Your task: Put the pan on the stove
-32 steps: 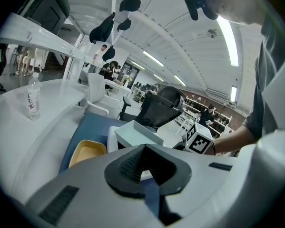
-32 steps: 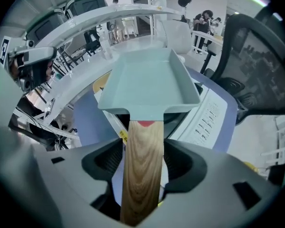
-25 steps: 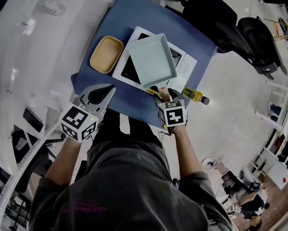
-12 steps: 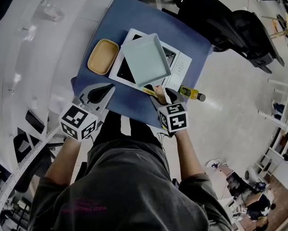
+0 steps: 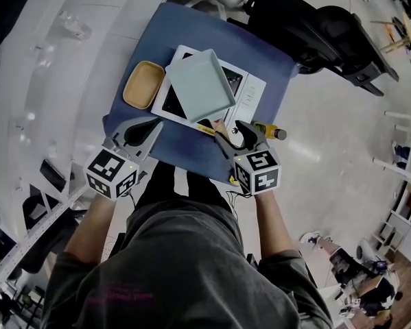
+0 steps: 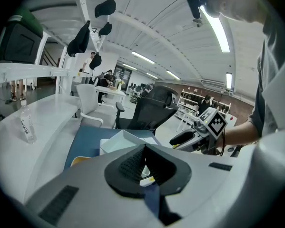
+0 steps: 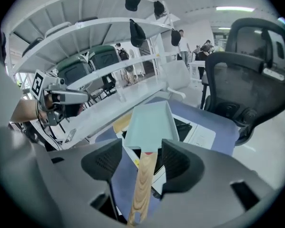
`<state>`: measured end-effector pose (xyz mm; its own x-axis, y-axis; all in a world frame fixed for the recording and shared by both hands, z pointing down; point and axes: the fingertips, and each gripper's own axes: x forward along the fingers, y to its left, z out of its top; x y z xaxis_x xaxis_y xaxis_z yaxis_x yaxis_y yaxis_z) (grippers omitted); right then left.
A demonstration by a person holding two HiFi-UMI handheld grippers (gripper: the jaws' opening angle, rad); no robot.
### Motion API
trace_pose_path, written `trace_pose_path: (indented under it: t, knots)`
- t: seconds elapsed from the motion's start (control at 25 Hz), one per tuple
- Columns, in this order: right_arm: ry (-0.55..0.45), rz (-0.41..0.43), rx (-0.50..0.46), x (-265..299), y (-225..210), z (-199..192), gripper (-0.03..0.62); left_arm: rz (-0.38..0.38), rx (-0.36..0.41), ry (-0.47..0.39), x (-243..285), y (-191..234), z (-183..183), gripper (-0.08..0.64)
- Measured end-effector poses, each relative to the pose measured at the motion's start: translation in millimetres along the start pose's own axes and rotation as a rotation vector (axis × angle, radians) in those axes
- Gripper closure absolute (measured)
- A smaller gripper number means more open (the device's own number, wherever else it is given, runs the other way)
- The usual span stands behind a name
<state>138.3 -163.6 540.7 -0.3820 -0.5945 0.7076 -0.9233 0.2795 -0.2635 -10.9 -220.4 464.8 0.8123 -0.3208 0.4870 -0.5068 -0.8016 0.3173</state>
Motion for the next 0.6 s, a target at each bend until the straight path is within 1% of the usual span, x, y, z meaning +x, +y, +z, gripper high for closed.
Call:
trace_pose_path:
  t: [0.12, 0.32, 0.6]
  knots:
    - [-0.066, 0.015, 0.002, -13, -2, 16, 0.331, 0.003, 0.02, -0.007, 1, -9, 7, 0.558]
    - [-0.121, 0.025, 0.002, -32, -4, 29, 0.34, 0.011, 0.044, -0.025, 0, -24, 19, 0.558]
    - [-0.219, 0.035, 0.025, -58, -12, 44, 0.413, 0.035, 0.06, -0.045, -4, -40, 28, 0.558]
